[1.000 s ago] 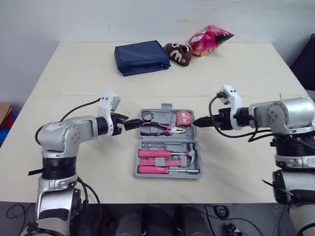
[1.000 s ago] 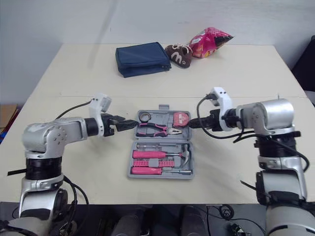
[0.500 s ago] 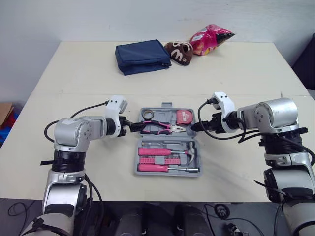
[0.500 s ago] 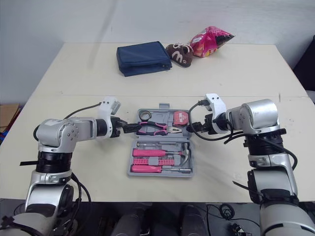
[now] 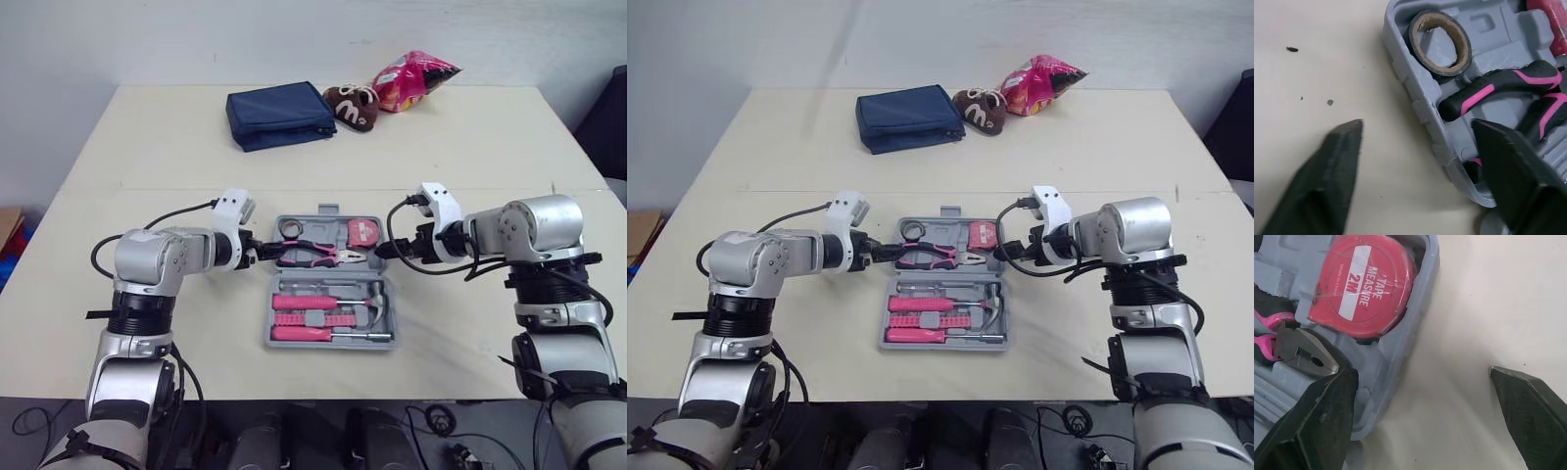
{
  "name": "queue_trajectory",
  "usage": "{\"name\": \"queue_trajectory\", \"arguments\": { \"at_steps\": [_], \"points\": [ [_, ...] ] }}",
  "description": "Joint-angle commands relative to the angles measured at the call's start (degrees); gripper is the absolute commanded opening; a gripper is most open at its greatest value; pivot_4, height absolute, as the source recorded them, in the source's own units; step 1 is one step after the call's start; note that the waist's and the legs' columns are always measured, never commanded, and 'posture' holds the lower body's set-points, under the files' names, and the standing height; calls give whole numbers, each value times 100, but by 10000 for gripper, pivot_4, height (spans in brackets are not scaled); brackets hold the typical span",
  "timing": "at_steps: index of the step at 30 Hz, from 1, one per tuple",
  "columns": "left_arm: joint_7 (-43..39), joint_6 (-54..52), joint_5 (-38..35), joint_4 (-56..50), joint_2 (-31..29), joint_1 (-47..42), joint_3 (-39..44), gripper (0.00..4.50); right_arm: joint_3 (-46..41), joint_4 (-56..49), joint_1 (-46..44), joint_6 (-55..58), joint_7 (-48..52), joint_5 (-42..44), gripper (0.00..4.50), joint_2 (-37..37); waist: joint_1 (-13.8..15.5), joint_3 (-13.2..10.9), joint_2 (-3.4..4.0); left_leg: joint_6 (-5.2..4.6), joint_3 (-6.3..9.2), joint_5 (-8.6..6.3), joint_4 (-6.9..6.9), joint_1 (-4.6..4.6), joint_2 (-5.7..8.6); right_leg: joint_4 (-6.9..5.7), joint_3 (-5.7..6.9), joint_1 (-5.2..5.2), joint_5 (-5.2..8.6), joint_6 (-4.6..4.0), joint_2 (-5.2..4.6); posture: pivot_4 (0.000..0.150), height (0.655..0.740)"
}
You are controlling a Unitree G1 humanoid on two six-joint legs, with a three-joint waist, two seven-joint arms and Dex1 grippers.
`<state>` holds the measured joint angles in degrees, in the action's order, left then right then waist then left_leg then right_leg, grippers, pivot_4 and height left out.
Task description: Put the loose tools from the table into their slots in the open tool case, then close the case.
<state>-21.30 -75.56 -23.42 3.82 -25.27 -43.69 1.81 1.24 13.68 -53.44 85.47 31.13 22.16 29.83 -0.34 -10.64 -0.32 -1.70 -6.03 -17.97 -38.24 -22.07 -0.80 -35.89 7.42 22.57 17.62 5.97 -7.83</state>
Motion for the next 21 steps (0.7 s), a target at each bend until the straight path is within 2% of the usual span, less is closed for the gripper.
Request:
{"name": "queue_trajectory", "arguments": {
  "at_steps": [1,3,5,6,9,13,17,21],
  "points": [
    [-107,-37,0,63,23,11,-108,17040,60,58,62,169,-75,47,26133,-195,-8,0,0,0,0,0,1,0,0,1,-1,0,0,0,1,1500,7400],
    [-176,9,-11,79,46,31,-148,8661,24,62,69,180,-114,47,16971,-275,-6,0,0,1,0,0,2,0,-1,1,-1,1,0,0,2,1500,7400],
    [-276,135,-13,70,46,55,-202,370,-115,73,101,111,-222,13,5961,-378,-2,12,-1,1,0,1,2,2,-1,0,-2,0,0,0,2,1500,7400],
    [-289,213,-7,70,66,64,-183,0,-209,56,126,37,-255,14,1600,-427,1,17,-10,1,0,1,2,6,-1,0,-2,-5,0,-1,1,1500,7400],
    [-251,486,-79,19,229,104,81,0,-450,-210,269,-337,-221,95,434,-475,11,21,-16,-3,1,5,0,7,0,0,-9,-8,-4,-7,-4,1500,7400],
    [-382,1586,-167,-376,439,400,465,0,-557,-1191,933,-2002,360,184,434,-309,19,20,-18,-2,3,5,2,2,2,3,-21,-4,-6,-7,-6,1500,7400],
    [-725,3351,26,-685,494,911,584,0,-680,-1796,1711,-3416,619,101,434,-265,23,17,-22,-1,-10,5,10,-16,4,6,-10,22,-6,-5,0,1500,7400],
    [-1304,5422,556,-597,293,1422,332,0,-459,-1840,2360,-4975,760,-365,434,-174,8,17,-22,0,-23,4,21,-13,-1,19,7,23,-6,-5,9,1500,7400]
  ]
}}
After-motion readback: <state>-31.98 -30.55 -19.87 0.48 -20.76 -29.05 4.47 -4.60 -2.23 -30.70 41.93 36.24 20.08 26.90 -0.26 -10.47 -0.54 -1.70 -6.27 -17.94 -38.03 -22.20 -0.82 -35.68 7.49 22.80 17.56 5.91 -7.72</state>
